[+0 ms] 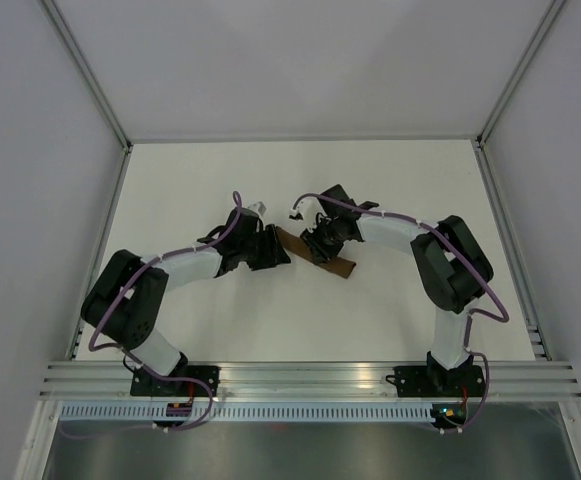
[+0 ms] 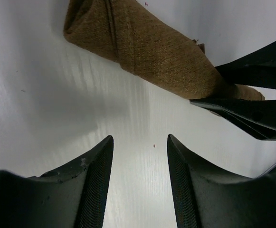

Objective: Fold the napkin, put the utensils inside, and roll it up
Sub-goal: Roll the napkin at the center of the board.

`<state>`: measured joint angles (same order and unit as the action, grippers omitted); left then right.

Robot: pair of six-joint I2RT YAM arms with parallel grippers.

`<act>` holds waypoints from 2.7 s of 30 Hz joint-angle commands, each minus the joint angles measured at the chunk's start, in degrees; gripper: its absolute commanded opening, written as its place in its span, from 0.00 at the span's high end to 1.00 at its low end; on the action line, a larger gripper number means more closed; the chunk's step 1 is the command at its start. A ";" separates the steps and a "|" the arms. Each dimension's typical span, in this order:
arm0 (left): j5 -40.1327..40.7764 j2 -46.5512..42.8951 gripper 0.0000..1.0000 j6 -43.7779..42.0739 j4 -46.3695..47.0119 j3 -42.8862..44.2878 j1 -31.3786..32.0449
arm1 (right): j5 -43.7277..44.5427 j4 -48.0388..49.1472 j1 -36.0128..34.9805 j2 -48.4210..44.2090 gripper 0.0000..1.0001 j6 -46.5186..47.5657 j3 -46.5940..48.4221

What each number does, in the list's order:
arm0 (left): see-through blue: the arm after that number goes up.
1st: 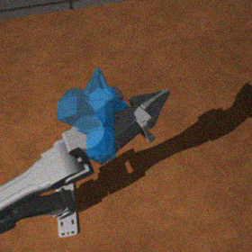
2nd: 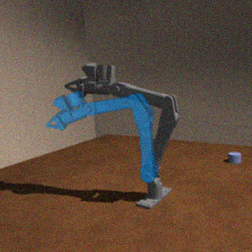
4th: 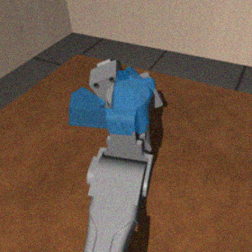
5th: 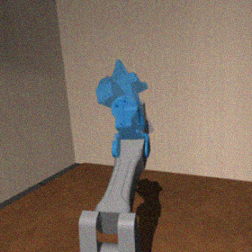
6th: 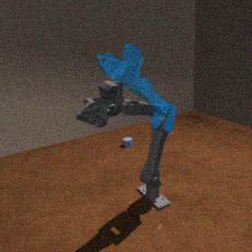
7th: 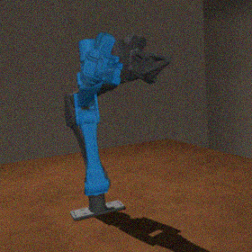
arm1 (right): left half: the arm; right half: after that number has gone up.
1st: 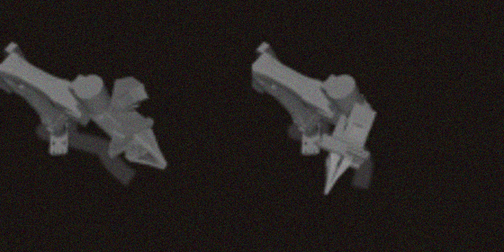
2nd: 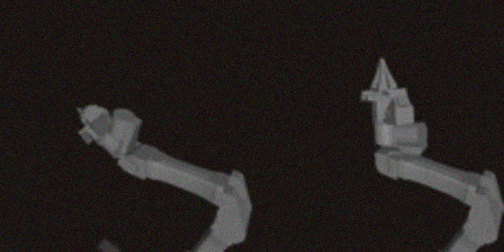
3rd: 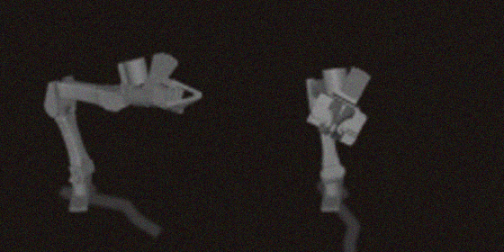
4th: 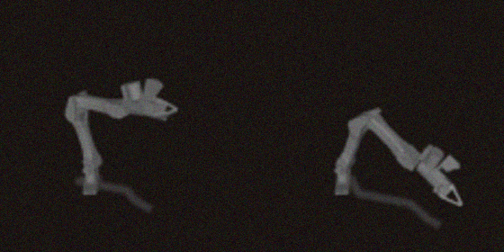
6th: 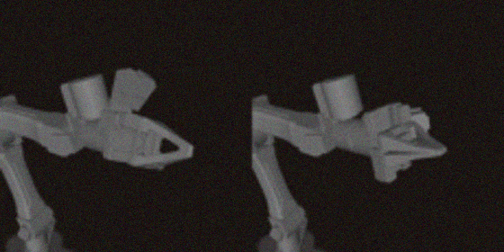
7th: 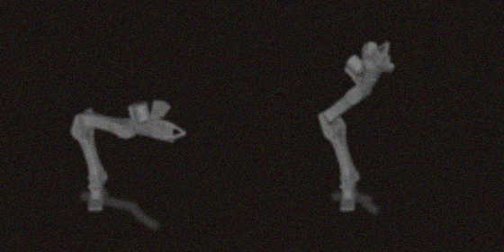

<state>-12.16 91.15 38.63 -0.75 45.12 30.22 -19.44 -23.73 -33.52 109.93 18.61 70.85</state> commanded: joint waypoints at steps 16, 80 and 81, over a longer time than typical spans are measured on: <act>4.52 10.62 0.41 12.61 12.44 6.64 0.72 | -2.44 -0.36 -0.14 6.26 0.56 -11.93 3.51; -1.55 27.85 0.44 -0.22 -10.58 35.91 0.72 | -11.85 -12.75 7.85 2.48 0.32 -11.93 14.31; -1.63 27.68 0.43 -0.57 -10.67 36.09 0.72 | -11.93 -12.92 7.94 2.57 0.32 -11.93 14.58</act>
<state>-12.71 119.24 41.71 -8.64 79.26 30.79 -32.14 -35.22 -26.00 115.26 7.29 82.72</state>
